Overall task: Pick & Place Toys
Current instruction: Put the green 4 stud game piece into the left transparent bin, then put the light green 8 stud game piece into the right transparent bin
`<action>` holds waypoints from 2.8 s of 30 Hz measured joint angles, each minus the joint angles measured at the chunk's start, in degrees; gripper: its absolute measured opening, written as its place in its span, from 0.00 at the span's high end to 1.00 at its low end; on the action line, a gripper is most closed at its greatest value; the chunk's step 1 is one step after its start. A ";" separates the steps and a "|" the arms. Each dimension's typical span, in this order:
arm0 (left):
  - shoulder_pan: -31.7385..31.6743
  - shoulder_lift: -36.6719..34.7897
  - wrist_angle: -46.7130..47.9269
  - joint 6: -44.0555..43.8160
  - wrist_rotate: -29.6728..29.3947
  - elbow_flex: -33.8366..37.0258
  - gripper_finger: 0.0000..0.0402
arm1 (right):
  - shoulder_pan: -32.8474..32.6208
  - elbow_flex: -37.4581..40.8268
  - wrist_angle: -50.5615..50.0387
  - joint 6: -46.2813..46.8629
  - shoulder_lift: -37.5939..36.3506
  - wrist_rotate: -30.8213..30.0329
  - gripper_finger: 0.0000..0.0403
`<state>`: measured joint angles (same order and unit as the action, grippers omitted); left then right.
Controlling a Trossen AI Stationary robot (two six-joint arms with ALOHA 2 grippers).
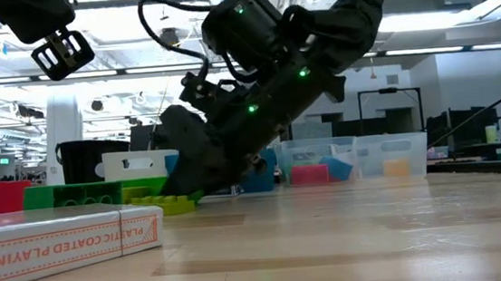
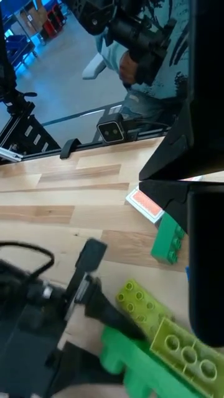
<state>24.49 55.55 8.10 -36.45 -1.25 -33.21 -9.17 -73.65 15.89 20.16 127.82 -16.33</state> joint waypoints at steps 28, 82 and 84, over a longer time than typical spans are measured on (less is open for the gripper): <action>-0.02 0.00 -0.07 0.00 -0.01 0.00 1.00 | -4.17 -0.08 -59.25 19.39 -32.17 -41.58 0.59; -0.02 0.00 -13.55 14.97 -0.44 6.86 0.87 | -17.02 -0.10 -40.69 26.21 -22.35 -38.29 0.20; -0.02 0.00 -14.99 14.97 -0.44 6.86 0.81 | -19.28 -0.10 -37.47 25.72 -22.35 -38.34 0.20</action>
<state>24.47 55.55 -6.89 -21.47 -1.69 -26.35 -28.45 -73.76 -21.58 45.88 105.47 -54.68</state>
